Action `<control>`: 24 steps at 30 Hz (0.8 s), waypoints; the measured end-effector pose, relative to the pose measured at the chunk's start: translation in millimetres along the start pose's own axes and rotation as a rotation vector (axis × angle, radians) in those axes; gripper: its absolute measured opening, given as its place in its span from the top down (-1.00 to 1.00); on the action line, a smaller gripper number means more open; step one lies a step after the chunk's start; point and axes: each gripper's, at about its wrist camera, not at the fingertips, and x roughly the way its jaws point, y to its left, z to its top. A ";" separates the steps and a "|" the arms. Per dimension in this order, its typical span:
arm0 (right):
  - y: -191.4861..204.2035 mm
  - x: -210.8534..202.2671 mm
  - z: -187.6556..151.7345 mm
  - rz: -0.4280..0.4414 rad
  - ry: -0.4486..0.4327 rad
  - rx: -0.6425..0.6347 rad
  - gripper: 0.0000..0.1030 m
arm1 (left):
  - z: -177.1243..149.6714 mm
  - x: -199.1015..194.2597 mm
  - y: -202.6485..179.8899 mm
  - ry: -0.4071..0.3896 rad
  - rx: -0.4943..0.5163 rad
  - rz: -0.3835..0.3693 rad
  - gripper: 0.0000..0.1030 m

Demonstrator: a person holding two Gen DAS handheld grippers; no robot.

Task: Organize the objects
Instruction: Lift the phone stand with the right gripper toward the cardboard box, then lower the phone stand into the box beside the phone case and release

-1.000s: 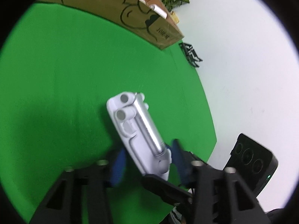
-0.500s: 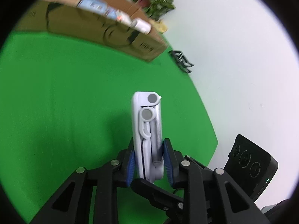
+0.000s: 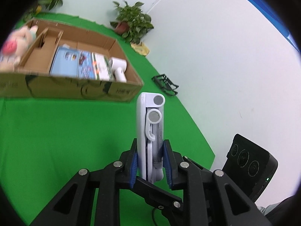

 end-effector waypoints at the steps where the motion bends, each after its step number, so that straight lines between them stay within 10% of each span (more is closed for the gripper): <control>1: 0.3 1.4 7.7 0.000 -0.010 -0.004 -0.21 | 8.2 2.9 -1.1 -0.006 0.006 0.001 0.56; 12: -7.9 19.8 84.3 -0.008 -0.063 -0.016 -0.21 | 94.0 33.8 2.6 -0.043 0.078 0.000 0.56; 24: -50.4 113.4 161.9 0.000 0.080 0.036 -0.19 | 166.7 84.6 55.9 0.013 -0.028 0.061 0.56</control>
